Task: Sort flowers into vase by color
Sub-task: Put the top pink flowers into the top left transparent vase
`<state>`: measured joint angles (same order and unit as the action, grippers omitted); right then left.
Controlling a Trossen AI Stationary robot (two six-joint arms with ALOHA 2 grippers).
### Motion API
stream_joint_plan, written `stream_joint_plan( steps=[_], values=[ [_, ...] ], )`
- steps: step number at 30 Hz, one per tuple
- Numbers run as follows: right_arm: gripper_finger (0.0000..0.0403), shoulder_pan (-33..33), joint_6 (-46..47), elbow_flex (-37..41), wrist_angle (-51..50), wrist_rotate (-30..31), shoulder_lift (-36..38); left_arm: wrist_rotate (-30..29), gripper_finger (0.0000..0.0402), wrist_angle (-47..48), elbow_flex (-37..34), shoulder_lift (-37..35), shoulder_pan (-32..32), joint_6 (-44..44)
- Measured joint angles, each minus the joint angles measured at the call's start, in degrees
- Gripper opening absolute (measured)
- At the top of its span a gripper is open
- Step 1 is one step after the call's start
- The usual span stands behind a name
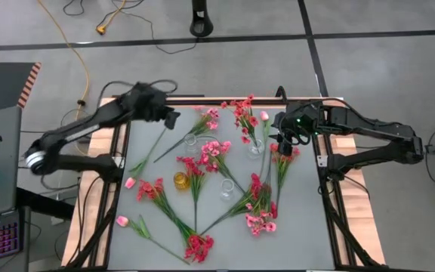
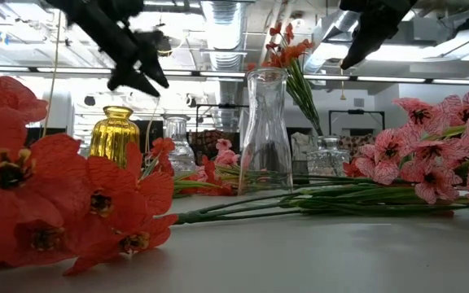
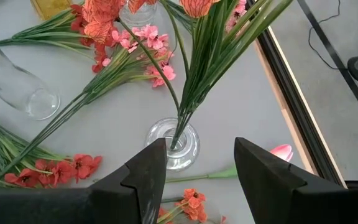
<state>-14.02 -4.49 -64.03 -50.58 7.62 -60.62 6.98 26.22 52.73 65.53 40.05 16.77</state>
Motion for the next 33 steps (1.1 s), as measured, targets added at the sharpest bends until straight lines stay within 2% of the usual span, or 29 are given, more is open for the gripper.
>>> stream_joint_plan(
  steps=[8,13,16,23,33],
  values=[
    [0.0214,0.0,0.0,0.0,0.0,0.0,0.0,10.4,0.0177,0.2,8.8,20.2,6.6,-0.1],
    [0.0214,0.0,0.0,0.0,0.0,0.0,0.0,16.5,0.0168,1.9,15.3,30.1,8.1,-0.1],
    [0.0214,0.0,0.0,0.0,0.0,0.0,0.0,17.9,0.0162,4.6,19.6,34.7,8.1,-1.7],
    [0.0214,0.0,0.0,0.0,0.0,0.0,0.0,17.8,0.0158,14.3,26.6,41.7,7.2,-4.9],
    [0.0214,0.0,0.0,0.0,-0.1,0.0,0.0,16.9,0.0158,16.9,26.9,45.3,3.5,-5.1]
  ],
)
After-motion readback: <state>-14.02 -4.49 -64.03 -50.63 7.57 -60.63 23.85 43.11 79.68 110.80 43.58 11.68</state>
